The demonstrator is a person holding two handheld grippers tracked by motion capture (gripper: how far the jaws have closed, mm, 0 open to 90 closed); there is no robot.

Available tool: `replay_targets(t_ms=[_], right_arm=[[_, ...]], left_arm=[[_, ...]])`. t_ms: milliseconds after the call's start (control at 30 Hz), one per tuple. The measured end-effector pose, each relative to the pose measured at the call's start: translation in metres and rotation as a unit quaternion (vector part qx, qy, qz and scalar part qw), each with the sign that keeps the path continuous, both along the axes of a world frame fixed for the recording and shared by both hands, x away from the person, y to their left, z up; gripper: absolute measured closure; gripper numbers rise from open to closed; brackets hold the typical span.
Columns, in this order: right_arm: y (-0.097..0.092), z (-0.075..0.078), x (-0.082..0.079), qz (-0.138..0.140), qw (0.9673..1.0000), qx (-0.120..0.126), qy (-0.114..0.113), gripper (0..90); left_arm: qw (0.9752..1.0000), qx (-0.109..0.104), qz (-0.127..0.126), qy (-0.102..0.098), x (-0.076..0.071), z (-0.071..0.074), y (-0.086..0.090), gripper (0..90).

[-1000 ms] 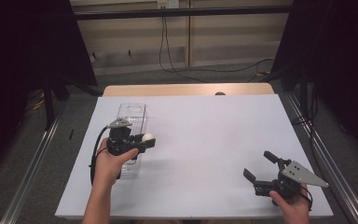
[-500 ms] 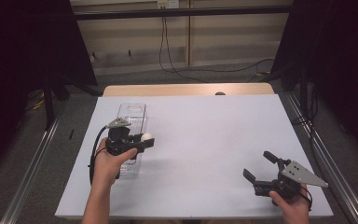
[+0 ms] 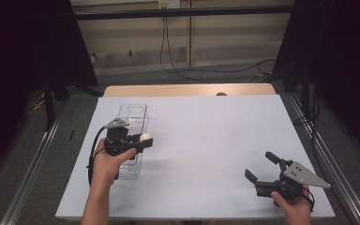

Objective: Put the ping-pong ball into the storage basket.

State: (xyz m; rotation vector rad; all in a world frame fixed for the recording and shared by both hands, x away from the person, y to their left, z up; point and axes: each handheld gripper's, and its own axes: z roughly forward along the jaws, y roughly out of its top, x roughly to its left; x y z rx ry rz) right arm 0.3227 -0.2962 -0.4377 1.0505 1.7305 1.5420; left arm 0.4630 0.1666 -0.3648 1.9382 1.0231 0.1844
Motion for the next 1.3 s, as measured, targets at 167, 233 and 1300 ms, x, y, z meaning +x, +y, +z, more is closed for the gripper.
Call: replay_targets(t_ms=[167, 233, 1300], right_arm=[[0.000, 0.000, 0.000, -0.001, 1.0000, 0.001, -0.001, 1.2], [0.000, 0.000, 0.000, 0.000, 1.0000, 0.000, -0.001, 1.2], [0.000, 0.000, 0.000, -0.002, 1.0000, 0.002, 0.000, 1.2]], left_arm=[[1.0000, -0.001, 0.002, -0.001, 0.000, 0.000, 0.002, 51.1], [1.0000, 0.005, 0.002, -0.004, 0.000, 0.001, 0.004, 51.1], [0.9997, -0.004, 0.025, -0.008, 0.000, 0.005, 0.019, 51.0]])
